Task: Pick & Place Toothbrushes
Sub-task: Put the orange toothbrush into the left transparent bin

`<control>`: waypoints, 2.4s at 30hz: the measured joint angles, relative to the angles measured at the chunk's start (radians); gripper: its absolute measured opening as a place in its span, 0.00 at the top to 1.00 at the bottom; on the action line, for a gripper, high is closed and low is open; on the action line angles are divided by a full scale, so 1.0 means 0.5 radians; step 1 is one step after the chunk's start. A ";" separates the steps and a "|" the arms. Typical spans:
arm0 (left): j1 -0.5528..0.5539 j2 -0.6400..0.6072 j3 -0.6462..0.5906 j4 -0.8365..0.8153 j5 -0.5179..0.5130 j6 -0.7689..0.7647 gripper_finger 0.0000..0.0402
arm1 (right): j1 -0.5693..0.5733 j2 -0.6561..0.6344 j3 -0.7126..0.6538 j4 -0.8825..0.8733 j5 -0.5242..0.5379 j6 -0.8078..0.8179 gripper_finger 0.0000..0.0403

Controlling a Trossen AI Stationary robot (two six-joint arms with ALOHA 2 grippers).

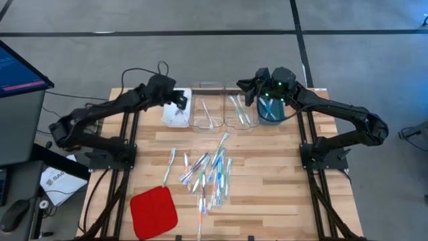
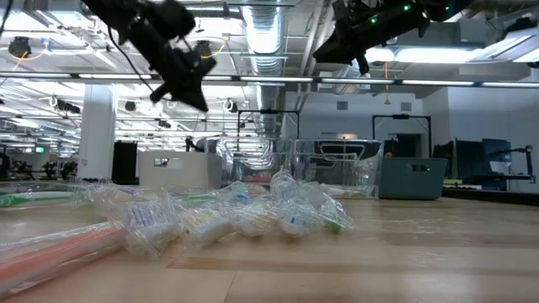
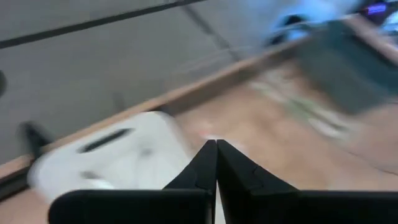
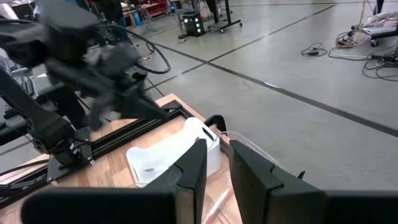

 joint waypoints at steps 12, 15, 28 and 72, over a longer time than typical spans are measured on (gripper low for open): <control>-0.810 -0.192 -0.212 -0.009 0.083 -0.439 1.00 | 0.038 0.000 -0.001 -0.030 -0.001 -0.053 0.84; -1.030 -0.192 -0.328 -0.004 0.007 -0.645 1.00 | 0.075 0.000 -0.001 -0.039 -0.003 -0.128 0.84; -1.761 0.035 -0.520 0.467 -0.523 -1.148 1.00 | 0.169 -0.005 -0.001 0.022 -0.005 -0.249 0.84; -1.826 0.416 -0.238 0.702 -0.754 -0.363 0.99 | 0.981 -0.127 -0.001 -0.409 -0.519 -0.261 0.84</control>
